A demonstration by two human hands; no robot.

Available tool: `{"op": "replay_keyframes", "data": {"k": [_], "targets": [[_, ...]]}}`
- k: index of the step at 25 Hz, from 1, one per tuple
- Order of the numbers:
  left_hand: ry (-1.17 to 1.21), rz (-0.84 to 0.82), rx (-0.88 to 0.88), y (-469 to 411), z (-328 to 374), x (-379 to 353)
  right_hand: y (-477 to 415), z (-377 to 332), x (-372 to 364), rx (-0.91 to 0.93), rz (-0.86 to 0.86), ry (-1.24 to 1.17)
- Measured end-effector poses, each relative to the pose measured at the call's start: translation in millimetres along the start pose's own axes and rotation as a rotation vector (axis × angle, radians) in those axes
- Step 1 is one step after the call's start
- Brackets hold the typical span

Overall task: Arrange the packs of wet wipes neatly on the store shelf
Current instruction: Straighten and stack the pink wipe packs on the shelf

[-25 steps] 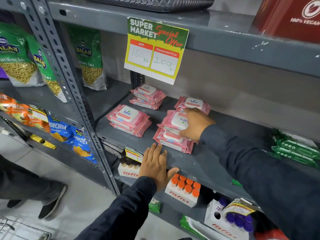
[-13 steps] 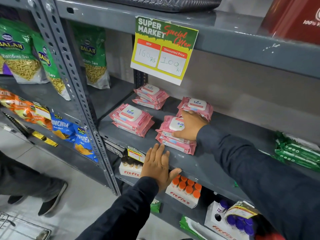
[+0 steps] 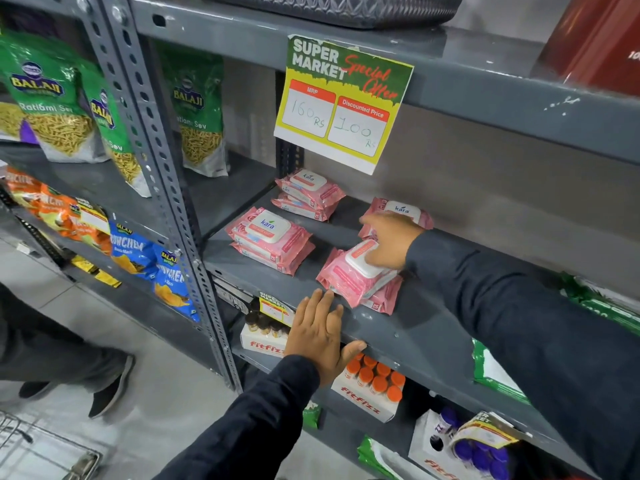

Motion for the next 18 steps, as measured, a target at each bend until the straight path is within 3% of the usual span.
{"op": "replay_keyframes", "data": {"k": [3, 6, 10, 14, 18], "targets": [[0.006, 0.011, -0.005, 0.7, 0.6, 0.2, 8.0, 17.4, -4.6, -0.339, 0.017, -0.033], [0.013, 0.016, -0.004, 0.5, 0.3, 0.2, 10.0, 14.2, -23.7, -0.382, -0.013, 0.076], [0.010, 0.011, 0.005, 0.6, -0.2, 0.3, -2.2, 3.3, -33.8, -0.204, -0.083, 0.153], [0.003, 0.004, -0.007, 1.0, 0.6, 0.1, 1.8, -19.9, -37.4, 0.173, -0.168, 0.128], [-0.027, -0.013, -0.003, -0.1, 0.5, -0.8, 13.0, -6.3, -35.6, 0.234, -0.246, 0.178]]}}
Point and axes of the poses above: each hand's wrist, its own y-axis away from the middle knuckle, its own x-axis out of the back of the hand, z = x × y, the point moved 9 cm from there along -y, towards the middle knuckle
